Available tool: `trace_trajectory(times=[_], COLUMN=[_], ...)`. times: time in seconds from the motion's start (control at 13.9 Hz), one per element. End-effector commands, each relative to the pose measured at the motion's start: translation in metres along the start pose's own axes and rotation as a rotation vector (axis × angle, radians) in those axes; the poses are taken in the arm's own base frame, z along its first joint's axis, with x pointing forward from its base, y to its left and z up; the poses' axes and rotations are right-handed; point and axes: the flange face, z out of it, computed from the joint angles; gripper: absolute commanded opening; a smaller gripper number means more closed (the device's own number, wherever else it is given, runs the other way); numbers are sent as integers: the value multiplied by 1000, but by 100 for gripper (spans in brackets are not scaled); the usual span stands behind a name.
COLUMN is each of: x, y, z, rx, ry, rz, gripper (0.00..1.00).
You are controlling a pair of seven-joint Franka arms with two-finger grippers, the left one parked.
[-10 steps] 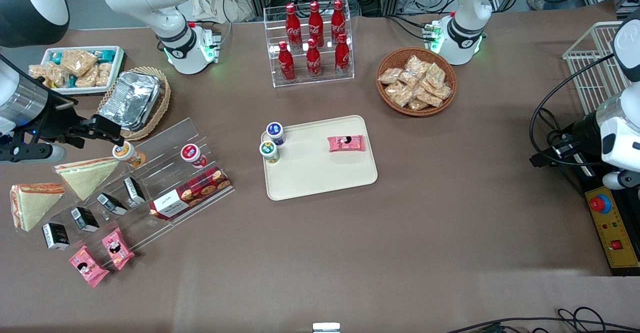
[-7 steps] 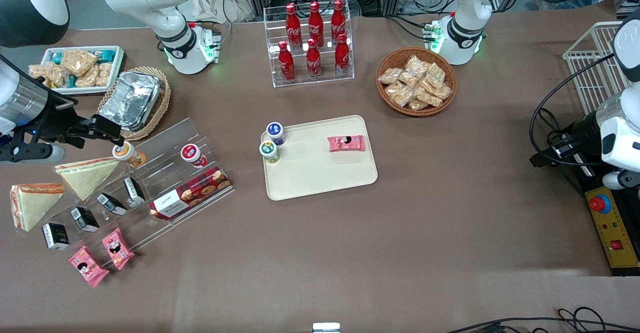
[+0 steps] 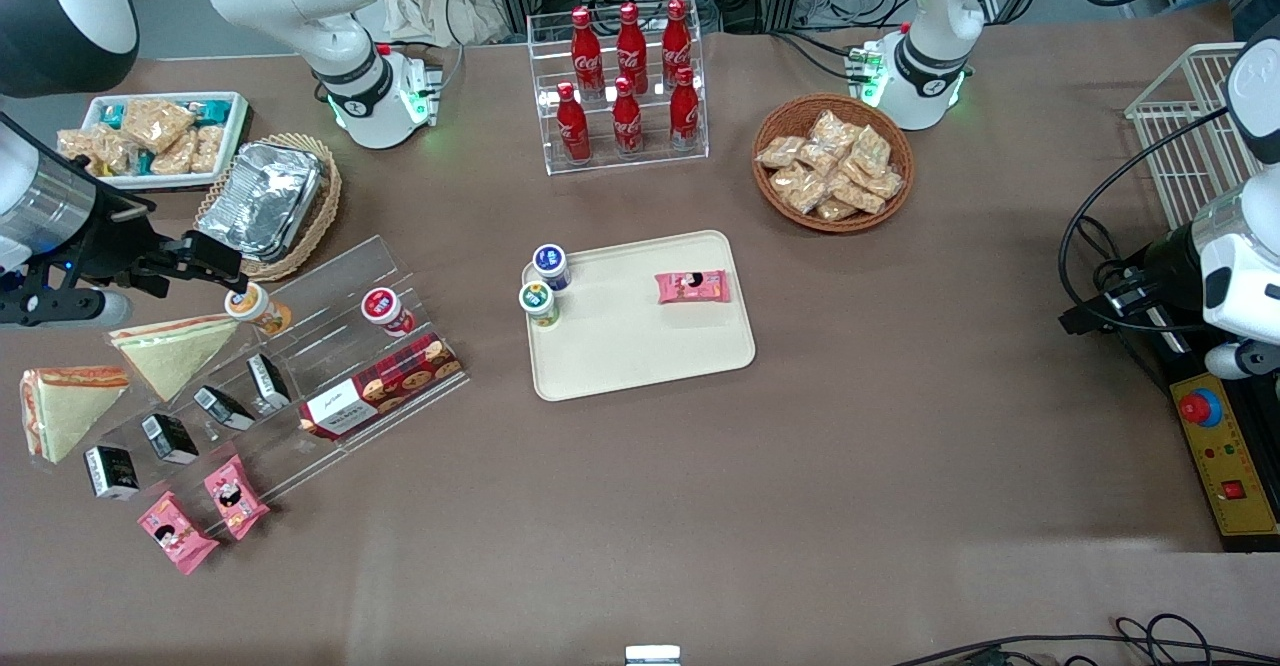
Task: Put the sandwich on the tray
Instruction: 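Move the right gripper down toward the wrapped sandwich in the acrylic display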
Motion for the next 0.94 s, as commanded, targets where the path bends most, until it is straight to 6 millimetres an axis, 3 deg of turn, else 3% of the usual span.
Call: trace_trajectory(times=[0.0,0.36,0.86], x=[3,10,25], y=[24,97,201], z=[-8,-8,18], rx=[1,1,-63], ry=[15,41,86], rz=[43,168,336], gripper=[100,100,100])
